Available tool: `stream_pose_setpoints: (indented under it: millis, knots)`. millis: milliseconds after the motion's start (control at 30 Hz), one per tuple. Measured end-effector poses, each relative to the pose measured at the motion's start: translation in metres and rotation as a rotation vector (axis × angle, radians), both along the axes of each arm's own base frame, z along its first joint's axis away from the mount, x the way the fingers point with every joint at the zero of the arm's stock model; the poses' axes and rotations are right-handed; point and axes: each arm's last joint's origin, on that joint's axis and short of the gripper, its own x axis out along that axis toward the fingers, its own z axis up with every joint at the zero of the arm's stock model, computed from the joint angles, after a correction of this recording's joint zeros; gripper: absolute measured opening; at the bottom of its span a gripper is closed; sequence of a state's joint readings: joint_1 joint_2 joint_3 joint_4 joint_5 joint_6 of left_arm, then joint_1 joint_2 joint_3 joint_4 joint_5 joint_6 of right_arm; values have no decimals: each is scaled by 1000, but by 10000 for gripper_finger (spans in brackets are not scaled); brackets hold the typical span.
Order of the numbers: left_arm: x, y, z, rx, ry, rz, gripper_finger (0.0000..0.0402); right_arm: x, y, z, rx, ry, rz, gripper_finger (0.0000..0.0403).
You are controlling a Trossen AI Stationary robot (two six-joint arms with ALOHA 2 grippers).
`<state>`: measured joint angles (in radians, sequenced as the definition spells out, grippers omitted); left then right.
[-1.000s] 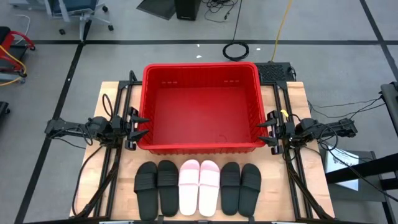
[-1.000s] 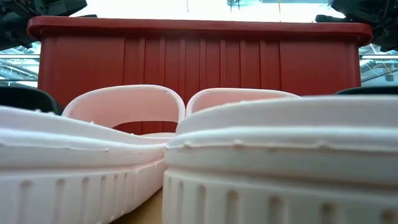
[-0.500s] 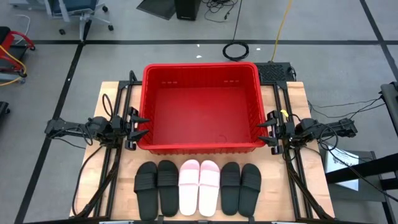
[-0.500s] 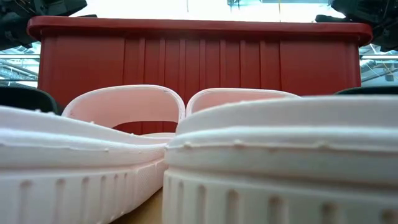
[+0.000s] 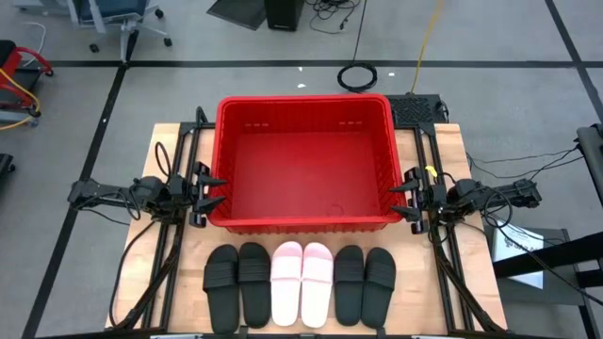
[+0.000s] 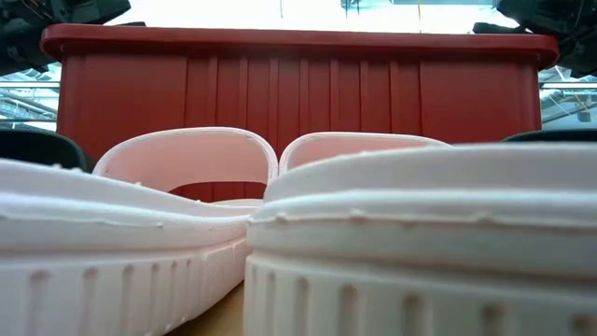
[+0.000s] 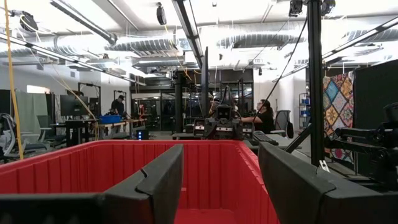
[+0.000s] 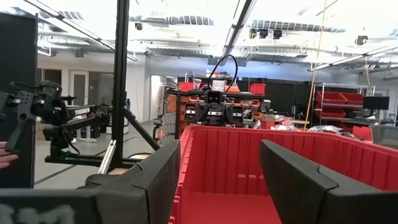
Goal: Pick and place slides into bin
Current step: Put the black slide into the red container
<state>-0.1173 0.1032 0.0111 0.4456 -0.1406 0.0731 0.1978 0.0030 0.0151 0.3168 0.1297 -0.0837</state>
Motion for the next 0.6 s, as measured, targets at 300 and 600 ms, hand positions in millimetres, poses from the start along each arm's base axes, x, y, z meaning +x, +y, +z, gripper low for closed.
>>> stream_pose_setpoints:
  millis: [300, 600]
  knots:
    - [0, 0, 0, 0, 0, 0, 214, -3, -1, 8, 10, -83, -2, 210]
    - [0, 0, 0, -4, -1, -1, 214, -2, 0, 6, 94, -65, 29, 210]
